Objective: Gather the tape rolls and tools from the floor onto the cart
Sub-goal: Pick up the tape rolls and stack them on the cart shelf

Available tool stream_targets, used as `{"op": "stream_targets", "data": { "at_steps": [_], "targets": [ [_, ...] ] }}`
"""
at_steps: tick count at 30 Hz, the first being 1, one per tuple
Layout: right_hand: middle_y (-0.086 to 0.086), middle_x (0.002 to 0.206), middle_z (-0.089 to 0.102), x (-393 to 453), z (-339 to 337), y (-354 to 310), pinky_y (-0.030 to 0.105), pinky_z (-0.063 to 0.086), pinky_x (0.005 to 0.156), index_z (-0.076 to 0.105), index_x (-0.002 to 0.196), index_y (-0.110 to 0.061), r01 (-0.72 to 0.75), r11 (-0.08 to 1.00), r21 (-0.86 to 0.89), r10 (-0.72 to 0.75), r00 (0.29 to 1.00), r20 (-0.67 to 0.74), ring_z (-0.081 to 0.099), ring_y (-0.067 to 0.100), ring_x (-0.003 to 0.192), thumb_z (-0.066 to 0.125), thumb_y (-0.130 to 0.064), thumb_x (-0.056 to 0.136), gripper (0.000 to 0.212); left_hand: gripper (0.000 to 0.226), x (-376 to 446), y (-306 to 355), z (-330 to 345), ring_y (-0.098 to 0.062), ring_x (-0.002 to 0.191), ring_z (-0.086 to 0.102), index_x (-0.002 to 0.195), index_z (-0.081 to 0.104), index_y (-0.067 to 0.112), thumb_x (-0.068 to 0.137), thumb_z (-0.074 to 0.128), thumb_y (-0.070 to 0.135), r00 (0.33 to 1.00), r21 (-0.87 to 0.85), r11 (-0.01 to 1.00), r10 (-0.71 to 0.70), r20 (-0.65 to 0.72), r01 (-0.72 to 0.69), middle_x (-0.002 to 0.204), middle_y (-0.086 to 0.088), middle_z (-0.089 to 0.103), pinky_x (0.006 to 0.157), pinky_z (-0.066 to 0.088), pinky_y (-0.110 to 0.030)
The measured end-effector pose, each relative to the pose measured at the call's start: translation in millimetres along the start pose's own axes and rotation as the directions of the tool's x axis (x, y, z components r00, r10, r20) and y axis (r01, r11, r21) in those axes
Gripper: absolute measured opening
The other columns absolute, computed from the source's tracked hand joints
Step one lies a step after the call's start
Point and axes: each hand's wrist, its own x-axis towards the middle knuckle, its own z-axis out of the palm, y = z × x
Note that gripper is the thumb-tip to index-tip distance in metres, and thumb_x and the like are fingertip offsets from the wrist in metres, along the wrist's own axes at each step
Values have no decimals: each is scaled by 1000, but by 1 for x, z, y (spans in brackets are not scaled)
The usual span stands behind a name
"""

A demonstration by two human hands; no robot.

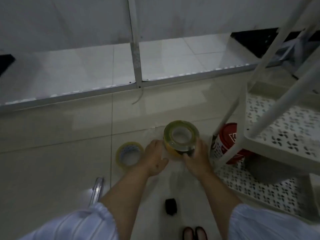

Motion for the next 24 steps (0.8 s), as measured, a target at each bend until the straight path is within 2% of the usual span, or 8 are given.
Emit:
{"op": "stream_targets", "data": {
  "at_steps": [3, 6, 8, 10, 14, 17, 22, 24],
  "targets": [
    [19, 124, 47, 10, -1, 6, 45, 44, 98, 35, 133, -6, -2, 999, 50, 5, 998, -57, 47, 31, 115, 63, -15, 75, 65, 53, 22, 2, 12, -24, 126, 34, 134, 30, 13, 87, 53, 27, 1000, -76, 997, 7, 29, -4, 136, -9, 34, 105, 33, -36],
    [23, 129, 42, 16, 1, 9, 47, 38, 102, 33, 131, 2, -106, 994, 37, 108, 992, -64, 41, 35, 121, 61, -7, 78, 61, 54, 70, -38, 56, -17, 121, 47, 126, 42, 29, 78, 58, 50, 998, -258, 966, -10, -58, -6, 127, 2, 50, 99, 45, -46],
    [23, 127, 44, 19, 3, 9, 48, 39, 101, 34, 129, 2, -143, 989, 47, 146, 985, -88, 44, 36, 119, 59, -7, 78, 58, 52, 80, -40, 68, -10, 119, 50, 122, 47, 33, 76, 62, 50, 998, -348, 937, -12, -69, -13, 122, 6, 56, 98, 48, -39],
    [20, 130, 45, 22, 5, 8, 48, 39, 103, 33, 131, 0, -155, 985, 81, 160, 984, -73, 44, 33, 120, 58, -9, 79, 59, 44, 58, 1, 43, -7, 114, 49, 115, 43, 31, 77, 64, 36, 992, -443, 897, -38, -121, -19, 119, 8, 52, 98, 44, -28],
    [15, 131, 45, 26, 8, 5, 34, 39, 104, 33, 133, -7, -146, 980, 132, 155, 986, -60, 45, 27, 121, 57, -9, 81, 57, 73, 50, 15, 44, -23, 127, 39, 133, 30, 14, 71, 57, 41, 986, -522, 852, -124, -114, 47, 137, -10, 40, 108, 35, -43],
    [12, 130, 41, 23, 6, -1, 21, 34, 93, 31, 136, -13, -136, 977, 163, 145, 988, -45, 44, 23, 119, 55, -8, 84, 57, 70, 52, 14, 53, -22, 124, 42, 132, 34, 17, 70, 56, 40, 978, -550, 834, -147, -151, 41, 135, -8, 42, 107, 37, -43],
    [14, 131, 39, 12, 2, -4, 19, 30, 92, 31, 137, -13, -139, 979, 150, 145, 989, -33, 43, 25, 119, 48, -8, 89, 51, 75, 45, 17, 52, -23, 119, 46, 130, 35, 17, 59, 56, 28, 966, -733, 666, -255, -51, 137, 135, -9, 40, 98, 43, -37],
    [15, 132, 39, 3, 3, -4, 21, 29, 95, 31, 137, -12, -155, 977, 144, 163, 985, -50, 41, 26, 122, 48, -8, 88, 52, 87, 40, 16, 51, -25, 126, 40, 137, 26, 17, 57, 57, 30, 953, -762, 624, -303, -27, 176, 143, -12, 29, 101, 42, -39]
  ]
}}
